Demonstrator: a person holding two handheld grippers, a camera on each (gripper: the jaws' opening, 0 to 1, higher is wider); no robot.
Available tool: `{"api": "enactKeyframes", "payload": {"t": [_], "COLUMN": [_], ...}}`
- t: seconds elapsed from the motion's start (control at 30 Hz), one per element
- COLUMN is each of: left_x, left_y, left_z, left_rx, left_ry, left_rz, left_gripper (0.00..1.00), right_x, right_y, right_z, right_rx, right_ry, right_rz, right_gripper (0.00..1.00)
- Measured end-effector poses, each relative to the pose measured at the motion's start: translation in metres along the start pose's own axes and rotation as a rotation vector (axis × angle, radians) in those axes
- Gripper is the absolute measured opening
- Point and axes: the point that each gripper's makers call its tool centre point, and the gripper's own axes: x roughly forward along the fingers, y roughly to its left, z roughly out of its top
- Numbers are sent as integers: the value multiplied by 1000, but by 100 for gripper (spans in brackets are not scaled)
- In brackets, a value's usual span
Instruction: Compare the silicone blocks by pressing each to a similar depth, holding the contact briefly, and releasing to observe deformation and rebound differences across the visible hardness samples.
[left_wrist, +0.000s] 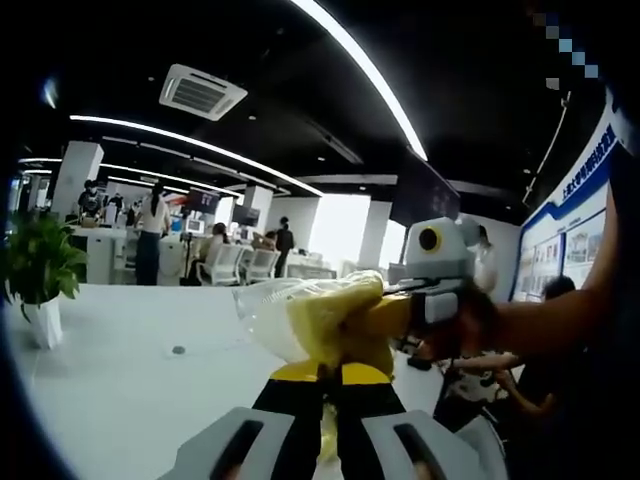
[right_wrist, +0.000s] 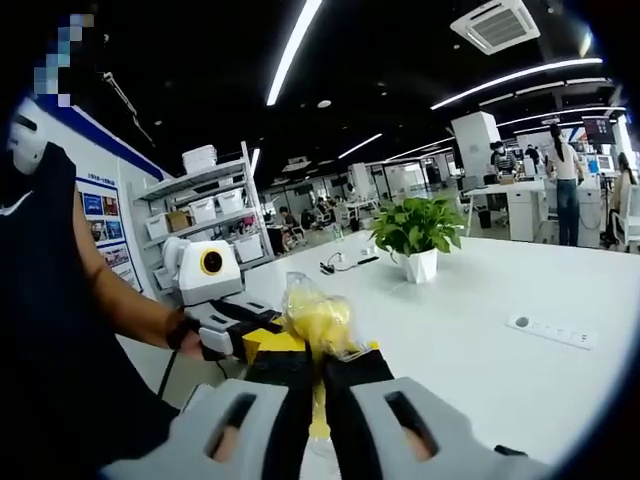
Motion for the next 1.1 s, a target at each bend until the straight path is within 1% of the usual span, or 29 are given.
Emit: {"api": "enactKeyframes", "payload": {"t": [0.07, 0.1, 0.2, 0.23, 0.3, 0.33, 0.37, 0.4, 0.43, 0.47, 0.5, 0.53, 0.57, 0.6, 0.63, 0.67, 0.73, 0.83, 0.9, 0.97, 1.03, 1.07, 1.1], "left_x": [-2, -3, -7, -8, -8, -8, -8, -8, -9, -10, -11, -12, -14, -16, -18, -19, -20, -20, -19, -19, -19, -18, -17], "left_y": [-1, 0, 5, 6, 11, 13, 15, 16, 17, 19, 21, 24, 25, 29, 33, 33, 35, 34, 35, 38, 43, 46, 46], "left_z": [2, 3, 14, 16, 21, 22, 22, 21, 20, 19, 18, 17, 16, 14, 13, 13, 14, 11, 9, 2, -6, -9, -10], "left_rx": [-6, -6, -18, -25, -66, -69, -82, -103, -127, -142, -159, -157, -163, -170, -198, -216, -221, -224, -227, -247, -271, -277, -279], "left_ry": [-7, -9, -32, -35, -52, -52, -48, -39, -30, -25, -18, -16, -9, -6, -4, -4, -1, 35, 55, 85, 109, 115, 118], "left_rz": [-1, -2, -8, -9, -4, 0, 3, 2, -4, -8, -5, -1, 1, 16, 25, 22, 24, 15, 9, 13, 20, 22, 22], "left_gripper": [1, 1, 0, 0, 1, 1, 1, 1, 1, 1, 1, 1, 1, 1, 1, 1, 1, 1, 1, 1, 1, 1, 1], "right_x": [1, 2, 5, 6, 6, 5, 2, 1, -2, -4, -6, -8, -10, -14, -19, -22, -31, -48, -65, -81, -96, -106, -108], "right_y": [1, 2, 5, 4, -3, -5, -9, -11, -12, -15, -20, -23, -25, -27, -30, -32, -35, -41, -45, -50, -52, -54, -55], "right_z": [2, 4, 14, 17, 26, 28, 29, 30, 29, 30, 30, 31, 31, 29, 27, 26, 23, 19, 17, 16, 7, 0, -2], "right_rx": [8, -4, -73, -76, -93, -90, -72, -66, -73, -78, -75, -63, -57, -60, -60, -59, -52, -71, -66, -76, -55, -51, -52], "right_ry": [-13, -27, -69, -72, -94, -103, -101, -102, -102, -106, -105, -114, -121, -115, -113, -116, -121, -113, -115, -122, -113, -98, -94], "right_rz": [8, 18, 27, 15, -30, -40, -61, -67, -70, -85, -118, -127, -137, -147, -163, -177, -204, -250, -278, -316, -331, -354, -362], "right_gripper": [2, 3, 7, 13, 35, 48, 55, 59, 64, 71, 80, 93, 96, 96, 96, 97, 97, 97, 97, 97, 97, 97, 97]}}
